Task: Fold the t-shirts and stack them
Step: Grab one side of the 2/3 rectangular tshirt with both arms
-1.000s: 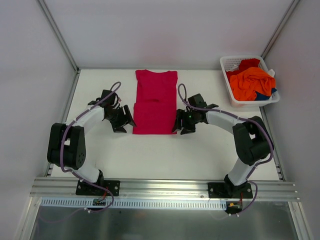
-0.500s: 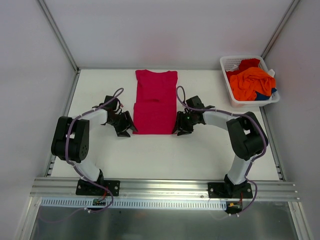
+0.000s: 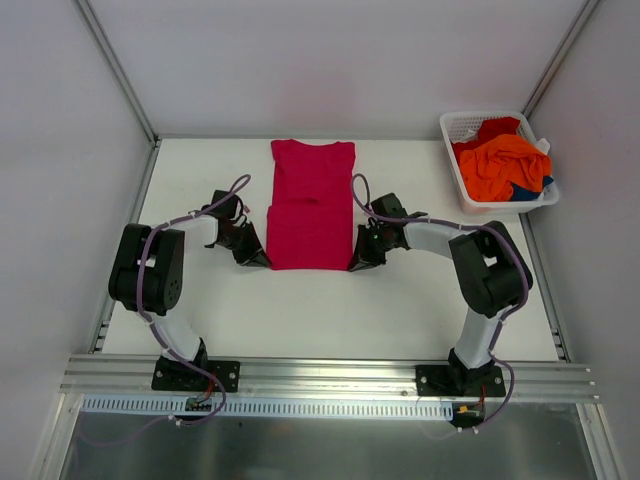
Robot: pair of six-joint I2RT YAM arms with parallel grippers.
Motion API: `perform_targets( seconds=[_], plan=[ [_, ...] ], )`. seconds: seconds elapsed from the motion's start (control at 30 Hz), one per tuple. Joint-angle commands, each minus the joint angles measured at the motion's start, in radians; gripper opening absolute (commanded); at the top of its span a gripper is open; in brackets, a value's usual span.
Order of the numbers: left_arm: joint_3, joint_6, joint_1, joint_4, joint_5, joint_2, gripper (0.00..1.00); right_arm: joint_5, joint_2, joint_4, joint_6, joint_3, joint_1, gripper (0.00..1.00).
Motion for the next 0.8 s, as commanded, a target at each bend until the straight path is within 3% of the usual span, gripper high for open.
perform_targets(
  seconds=[0.0,0.27,0.43,0.77],
  plan=[
    [-0.022,0.019,-0.004,-0.002,-0.038,0.007,0.0,0.016,-0.018,-0.023,-0.021,-0.017,0.005,0.0],
    [-0.251,-0.061,-0.004,-0.001,-0.096,-0.217,0.0,0.019,-0.16,0.004,-0.005,-0.202,0.015,0.0],
    [-0.398,-0.133,-0.047,-0.002,-0.123,-0.386,0.0,0.074,-0.311,0.009,0.046,-0.357,0.096,0.0],
    [-0.512,-0.456,-0.309,-0.203,-0.191,-0.811,0.0,0.203,-0.688,-0.123,0.236,-0.5,0.291,0.0]
  ],
)
